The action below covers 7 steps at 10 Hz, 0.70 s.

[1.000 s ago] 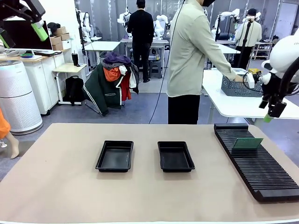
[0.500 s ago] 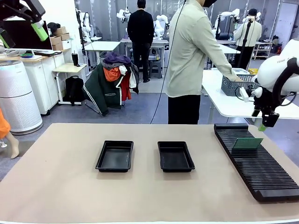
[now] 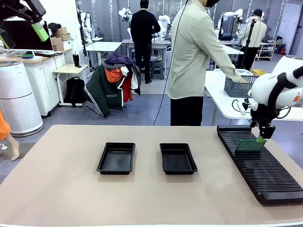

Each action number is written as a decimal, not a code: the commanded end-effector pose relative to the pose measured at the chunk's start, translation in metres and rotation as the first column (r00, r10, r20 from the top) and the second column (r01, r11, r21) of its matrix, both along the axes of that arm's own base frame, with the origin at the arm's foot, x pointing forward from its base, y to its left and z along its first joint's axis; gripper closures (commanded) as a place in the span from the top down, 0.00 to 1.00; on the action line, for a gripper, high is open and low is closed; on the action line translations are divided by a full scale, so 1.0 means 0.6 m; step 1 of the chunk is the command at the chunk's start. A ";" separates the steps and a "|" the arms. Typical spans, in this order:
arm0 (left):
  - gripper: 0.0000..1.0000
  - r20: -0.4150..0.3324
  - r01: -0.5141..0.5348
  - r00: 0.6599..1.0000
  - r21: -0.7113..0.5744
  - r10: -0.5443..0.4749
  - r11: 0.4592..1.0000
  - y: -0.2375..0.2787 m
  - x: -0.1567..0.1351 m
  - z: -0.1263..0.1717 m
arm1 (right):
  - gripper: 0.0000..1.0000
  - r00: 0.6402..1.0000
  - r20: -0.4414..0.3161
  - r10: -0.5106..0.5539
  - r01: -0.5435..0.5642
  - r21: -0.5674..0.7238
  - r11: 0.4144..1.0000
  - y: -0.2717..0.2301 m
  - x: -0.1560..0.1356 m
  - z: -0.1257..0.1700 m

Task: Inspect and transfer BCBs to ESD trays.
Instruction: Pick up the Blank PCB from the PCB Rack and place it in the left ESD tray.

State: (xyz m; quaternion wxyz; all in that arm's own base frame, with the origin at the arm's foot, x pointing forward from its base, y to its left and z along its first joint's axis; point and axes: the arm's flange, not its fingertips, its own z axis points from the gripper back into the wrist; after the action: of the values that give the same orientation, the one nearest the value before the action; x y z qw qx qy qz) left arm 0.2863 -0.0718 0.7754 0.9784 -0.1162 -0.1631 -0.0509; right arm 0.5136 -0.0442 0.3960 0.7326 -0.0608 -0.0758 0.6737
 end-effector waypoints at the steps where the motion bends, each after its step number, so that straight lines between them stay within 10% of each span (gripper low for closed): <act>1: 1.00 -0.002 -0.004 1.000 0.000 0.004 1.000 0.002 0.001 -0.001 | 1.00 0.999 0.015 0.032 -0.032 0.013 0.999 -0.005 -0.002 -0.020; 7: 1.00 -0.002 -0.004 1.000 0.000 0.004 1.000 0.002 0.001 -0.001 | 1.00 0.998 0.014 0.054 -0.055 0.070 0.996 -0.022 0.008 -0.069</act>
State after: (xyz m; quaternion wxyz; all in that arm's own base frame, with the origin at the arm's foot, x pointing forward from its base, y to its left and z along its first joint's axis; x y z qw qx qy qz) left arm 0.2863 -0.0718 0.7754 0.9784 -0.1162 -0.1631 -0.0509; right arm 0.5163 -0.0514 0.3624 0.7242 -0.0412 -0.0841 0.6832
